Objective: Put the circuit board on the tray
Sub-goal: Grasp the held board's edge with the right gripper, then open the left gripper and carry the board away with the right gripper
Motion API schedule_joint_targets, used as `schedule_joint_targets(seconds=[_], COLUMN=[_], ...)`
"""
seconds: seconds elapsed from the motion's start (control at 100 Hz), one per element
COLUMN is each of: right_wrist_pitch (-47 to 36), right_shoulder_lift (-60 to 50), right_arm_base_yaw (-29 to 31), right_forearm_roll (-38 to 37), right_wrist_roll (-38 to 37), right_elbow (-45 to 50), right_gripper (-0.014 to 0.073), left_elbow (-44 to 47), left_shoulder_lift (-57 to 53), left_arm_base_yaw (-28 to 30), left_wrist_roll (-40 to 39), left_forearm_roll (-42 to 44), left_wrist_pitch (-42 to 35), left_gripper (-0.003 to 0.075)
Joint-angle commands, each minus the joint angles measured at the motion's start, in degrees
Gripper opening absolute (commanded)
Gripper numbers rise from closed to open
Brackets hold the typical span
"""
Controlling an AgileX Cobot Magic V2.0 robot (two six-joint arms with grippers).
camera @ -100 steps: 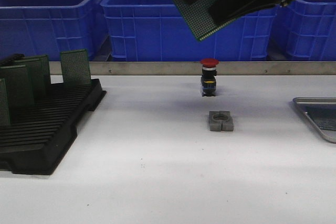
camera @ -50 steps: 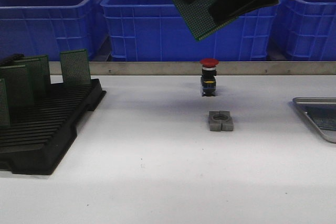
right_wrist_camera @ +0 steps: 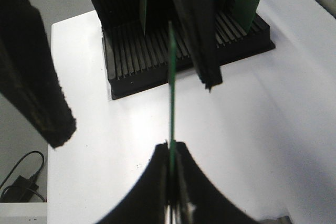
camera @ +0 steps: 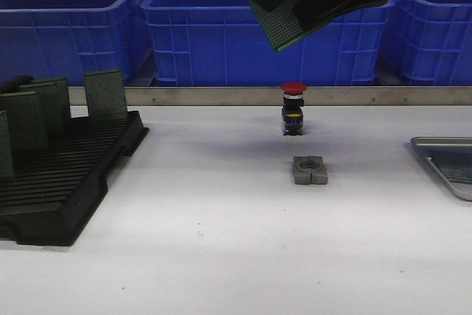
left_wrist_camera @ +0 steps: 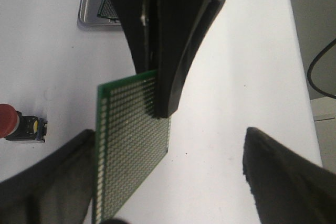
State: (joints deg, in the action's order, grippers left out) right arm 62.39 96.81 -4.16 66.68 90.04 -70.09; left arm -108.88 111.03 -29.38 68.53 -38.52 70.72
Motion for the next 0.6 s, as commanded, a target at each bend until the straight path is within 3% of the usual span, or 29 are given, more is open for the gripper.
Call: schedule_joint_targets(seconds=[0.0, 0.28, 0.59], right_wrist_pitch=[1.01, 6.45, 8.23], right_shoulder_lift=[-2.45, -5.17, -2.57], right_arm_base_yaw=[1.03, 9.31, 26.74], right_forearm_roll=[3.07, -5.91, -9.88], right_wrist_roll=[-1.61, -10.17, -26.86], right_elbow=[-1.73, -1.73, -1.67], right_gripper=[-0.0069, -0.0069, -0.0069], left_elbow=[-1.68, -1.68, -1.68], left_shoulder_lift=[-3.22, -3.22, -3.22], left_arm_base_yaw=[-0.39, -0.39, -0.39], left_wrist_roll=[-0.49, -0.49, -0.49], left_forearm_roll=[-3.42, -3.42, -3.42], left_wrist_pitch=[2.31, 2.31, 2.31], left_gripper=[0.0566, 0.0566, 0.0566])
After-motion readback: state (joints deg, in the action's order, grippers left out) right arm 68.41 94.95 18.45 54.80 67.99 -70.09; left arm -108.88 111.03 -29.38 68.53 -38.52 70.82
